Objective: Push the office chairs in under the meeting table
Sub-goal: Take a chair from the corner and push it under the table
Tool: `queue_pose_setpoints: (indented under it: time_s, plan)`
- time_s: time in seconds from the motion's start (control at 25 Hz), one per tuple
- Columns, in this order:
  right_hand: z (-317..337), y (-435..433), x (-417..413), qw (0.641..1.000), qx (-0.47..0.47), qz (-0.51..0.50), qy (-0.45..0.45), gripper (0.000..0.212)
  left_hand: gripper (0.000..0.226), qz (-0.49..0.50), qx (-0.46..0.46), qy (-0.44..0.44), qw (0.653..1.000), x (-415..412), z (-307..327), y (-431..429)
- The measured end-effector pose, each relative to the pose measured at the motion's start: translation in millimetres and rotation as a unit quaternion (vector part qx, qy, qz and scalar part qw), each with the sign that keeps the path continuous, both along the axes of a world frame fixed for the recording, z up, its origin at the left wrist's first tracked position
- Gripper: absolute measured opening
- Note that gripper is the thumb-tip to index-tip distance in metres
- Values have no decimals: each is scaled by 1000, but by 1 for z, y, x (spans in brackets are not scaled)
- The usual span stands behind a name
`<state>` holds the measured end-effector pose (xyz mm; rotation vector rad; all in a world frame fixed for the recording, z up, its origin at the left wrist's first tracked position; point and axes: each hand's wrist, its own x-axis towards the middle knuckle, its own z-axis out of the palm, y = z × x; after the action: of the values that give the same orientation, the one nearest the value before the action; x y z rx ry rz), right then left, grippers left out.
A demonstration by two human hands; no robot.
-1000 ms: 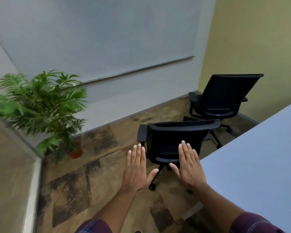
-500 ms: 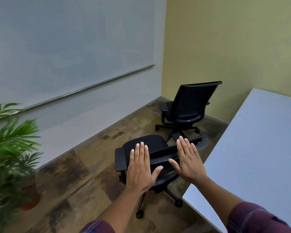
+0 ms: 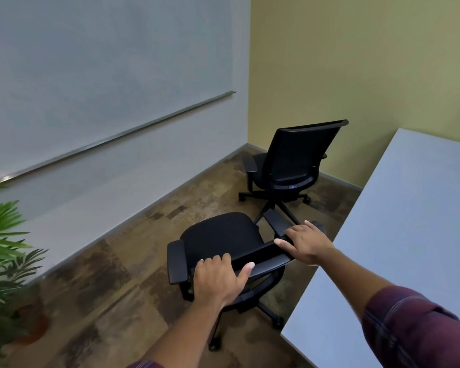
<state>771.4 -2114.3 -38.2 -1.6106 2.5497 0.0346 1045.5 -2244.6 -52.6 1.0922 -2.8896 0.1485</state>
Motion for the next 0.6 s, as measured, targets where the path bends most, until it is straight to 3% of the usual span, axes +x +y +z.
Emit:
queue_pose_setpoints:
  time_s: [0.36,0.6]
  plan:
    - [3,-19,-29,996,37,73,-21,103,104,-11,13,66,998,8,-12,-23]
    - [4,-8,-9,997,25,72,-5,104,87,-48,-4,99,994,20,-12,-35]
